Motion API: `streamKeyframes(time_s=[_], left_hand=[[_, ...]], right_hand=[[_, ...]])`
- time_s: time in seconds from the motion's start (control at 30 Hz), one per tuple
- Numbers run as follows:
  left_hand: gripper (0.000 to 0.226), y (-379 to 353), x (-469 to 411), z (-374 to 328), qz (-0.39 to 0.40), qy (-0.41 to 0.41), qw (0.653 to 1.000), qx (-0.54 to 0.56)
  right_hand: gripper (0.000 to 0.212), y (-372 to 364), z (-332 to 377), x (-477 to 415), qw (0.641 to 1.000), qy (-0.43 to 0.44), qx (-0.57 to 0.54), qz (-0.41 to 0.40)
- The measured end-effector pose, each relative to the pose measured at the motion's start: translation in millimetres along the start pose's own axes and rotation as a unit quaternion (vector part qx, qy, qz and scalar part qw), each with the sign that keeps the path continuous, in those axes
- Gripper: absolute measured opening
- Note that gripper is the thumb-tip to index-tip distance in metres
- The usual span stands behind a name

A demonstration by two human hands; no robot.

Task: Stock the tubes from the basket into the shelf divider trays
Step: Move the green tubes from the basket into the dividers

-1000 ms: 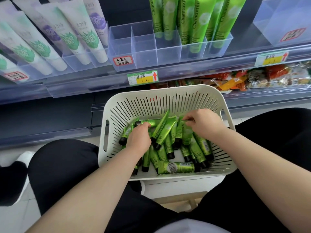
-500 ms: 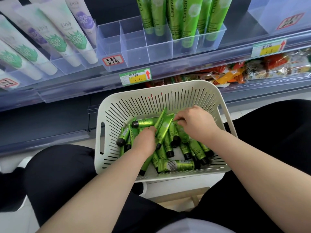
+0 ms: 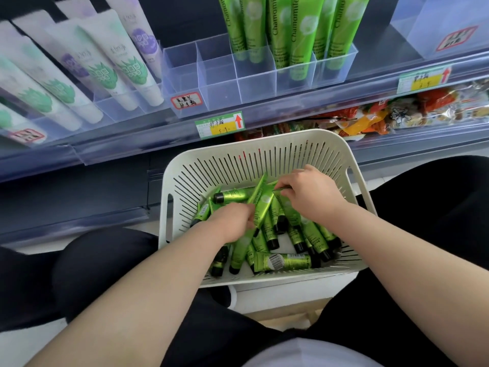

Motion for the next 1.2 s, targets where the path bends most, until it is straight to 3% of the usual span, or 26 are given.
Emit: streamKeyframes(time_s=[0.17, 0.27, 0.4, 0.83, 0.93, 1.2], left_hand=[[0.003, 33, 22, -1, -0.159, 0.029, 0.985, 0.069], [0.013, 61, 37, 2, -0.247, 0.05, 0.955, 0.155], [0.017, 104, 56, 2, -0.329, 0.059, 0.907, 0.256], [0.021, 280, 120, -27, -0.622, -0.034, 0.728, 0.287], [0.022, 308, 116, -33, -0.64, -0.021, 0.729, 0.241], [0.024, 335, 55, -47, -0.549, 0.006, 0.832, 0.071]], right_hand=[[0.019, 16, 5, 0, 1.0, 0.007, 0.011, -0.018], [0.02, 39, 7, -3, 0.998, -0.001, -0.002, -0.056], [0.02, 80, 15, -6, 0.994, -0.003, -0.01, -0.11], [0.024, 206, 59, -20, 0.972, 0.044, -0.023, -0.23], [0.024, 218, 58, -27, 0.969, 0.051, -0.015, -0.242], [0.02, 219, 43, -43, 0.971, 0.067, -0.016, -0.229]])
Point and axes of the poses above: each hand's wrist, its own x-axis away from the middle knuckle, its own y-axis out of the back of the hand, z = x × y, the point moved 6 cm from there along -x, towards the middle knuckle, and after that the axes turned 2 degrees about -x, right-handed, at the moved point
